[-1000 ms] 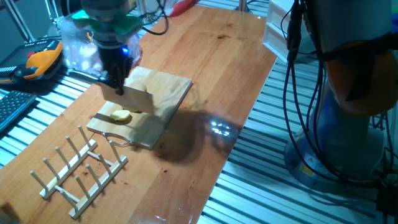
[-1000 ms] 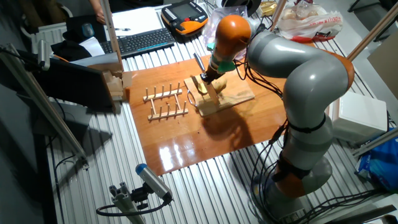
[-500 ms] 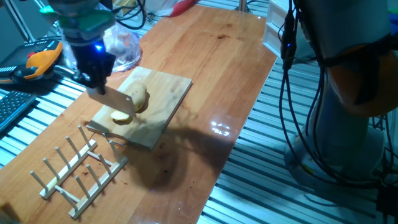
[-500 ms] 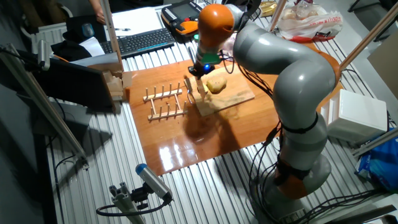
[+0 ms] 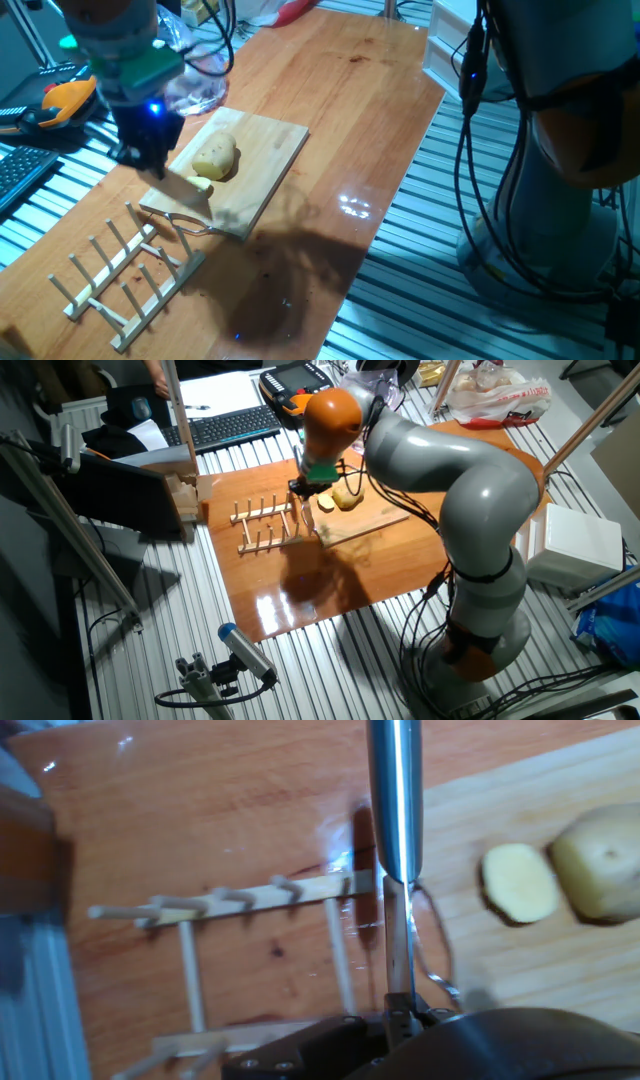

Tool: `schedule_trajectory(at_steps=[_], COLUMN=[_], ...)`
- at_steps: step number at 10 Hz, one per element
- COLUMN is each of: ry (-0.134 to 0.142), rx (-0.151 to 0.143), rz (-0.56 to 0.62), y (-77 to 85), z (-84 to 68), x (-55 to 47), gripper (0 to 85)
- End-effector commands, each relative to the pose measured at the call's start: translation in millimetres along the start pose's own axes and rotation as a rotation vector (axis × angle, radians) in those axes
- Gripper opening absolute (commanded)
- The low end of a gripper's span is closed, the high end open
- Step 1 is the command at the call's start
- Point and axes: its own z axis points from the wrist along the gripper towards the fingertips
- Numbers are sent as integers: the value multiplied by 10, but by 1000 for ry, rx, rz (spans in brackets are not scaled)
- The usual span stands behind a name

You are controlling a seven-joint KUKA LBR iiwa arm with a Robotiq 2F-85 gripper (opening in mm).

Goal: Chop the potatoes

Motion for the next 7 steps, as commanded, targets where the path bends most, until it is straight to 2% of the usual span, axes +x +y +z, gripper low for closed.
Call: schedule_trajectory(at_steps=[1,4,6,7], ry=[-9,-28,-32,-32], rx=[-5,1,45,53], rz=[-7,-28,-56,-66], y=[492,504,466,425], z=[51,118,240,265], x=[81,38,-56,-83], gripper=[0,0,0,0])
